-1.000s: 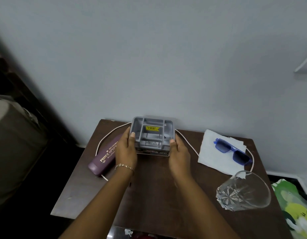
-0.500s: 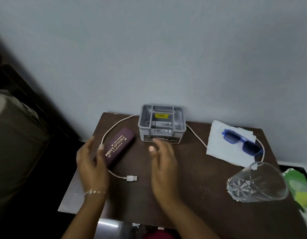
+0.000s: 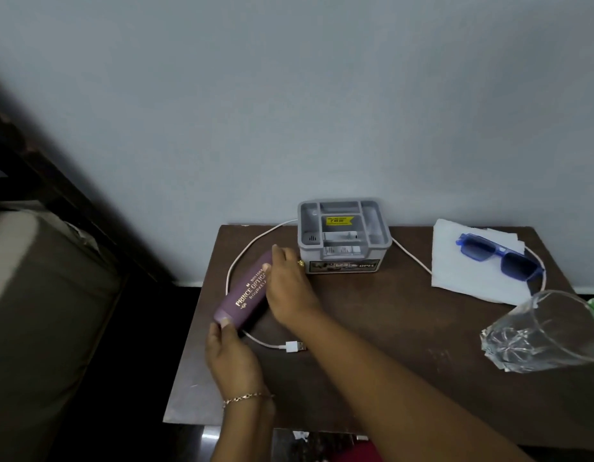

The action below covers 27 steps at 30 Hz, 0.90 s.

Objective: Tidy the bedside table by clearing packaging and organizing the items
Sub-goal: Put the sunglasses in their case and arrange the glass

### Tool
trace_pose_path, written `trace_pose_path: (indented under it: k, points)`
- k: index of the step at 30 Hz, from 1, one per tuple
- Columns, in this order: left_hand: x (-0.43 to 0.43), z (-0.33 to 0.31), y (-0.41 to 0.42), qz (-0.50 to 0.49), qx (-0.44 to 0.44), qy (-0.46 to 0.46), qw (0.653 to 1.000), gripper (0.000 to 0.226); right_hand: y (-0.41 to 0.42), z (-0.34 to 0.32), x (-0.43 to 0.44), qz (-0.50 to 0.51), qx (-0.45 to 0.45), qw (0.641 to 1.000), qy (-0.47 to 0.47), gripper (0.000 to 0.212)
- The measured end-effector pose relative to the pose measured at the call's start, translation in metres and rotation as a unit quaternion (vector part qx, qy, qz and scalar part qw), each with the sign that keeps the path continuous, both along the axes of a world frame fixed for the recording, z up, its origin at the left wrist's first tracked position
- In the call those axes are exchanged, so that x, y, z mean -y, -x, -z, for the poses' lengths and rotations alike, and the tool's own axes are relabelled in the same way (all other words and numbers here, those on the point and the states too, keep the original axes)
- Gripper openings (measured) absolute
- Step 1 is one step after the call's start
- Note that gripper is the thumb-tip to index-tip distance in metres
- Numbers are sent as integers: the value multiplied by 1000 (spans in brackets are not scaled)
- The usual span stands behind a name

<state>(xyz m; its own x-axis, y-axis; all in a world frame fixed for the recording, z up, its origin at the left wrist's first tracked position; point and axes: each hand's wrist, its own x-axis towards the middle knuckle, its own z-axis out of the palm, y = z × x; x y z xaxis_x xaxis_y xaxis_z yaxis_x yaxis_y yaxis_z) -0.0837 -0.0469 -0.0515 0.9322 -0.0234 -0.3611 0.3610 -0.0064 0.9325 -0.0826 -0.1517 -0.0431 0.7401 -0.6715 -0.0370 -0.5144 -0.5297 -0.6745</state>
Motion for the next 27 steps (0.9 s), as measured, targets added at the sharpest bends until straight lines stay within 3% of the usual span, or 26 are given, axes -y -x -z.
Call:
trace_pose_path:
  k: [3,6,9,12,17,23,27]
  points:
    - [-12,-11,-5,9,23,-17,1000,47,14,-13,-15,-5,64,998,20,47]
    - [-23,-29,3,0,59,-8,998,36,45,-35,-31,48,128,990,-18,44]
    - [-22,-46,28,61,94,-6,994,28,93,-45,-34,125,147,979,-61,49]
    - [-15,-49,63,152,100,-49,982,34,146,-42,-25,205,155,963,-83,41]
    - [1,-49,114,260,16,-73,963,46,208,-31,-19,261,124,946,-146,42]
    - [5,-32,123,278,-14,-84,957,49,221,-13,-24,269,84,944,-173,44]
    - [7,-32,127,287,20,-114,951,74,219,-10,-28,275,77,943,-171,47]
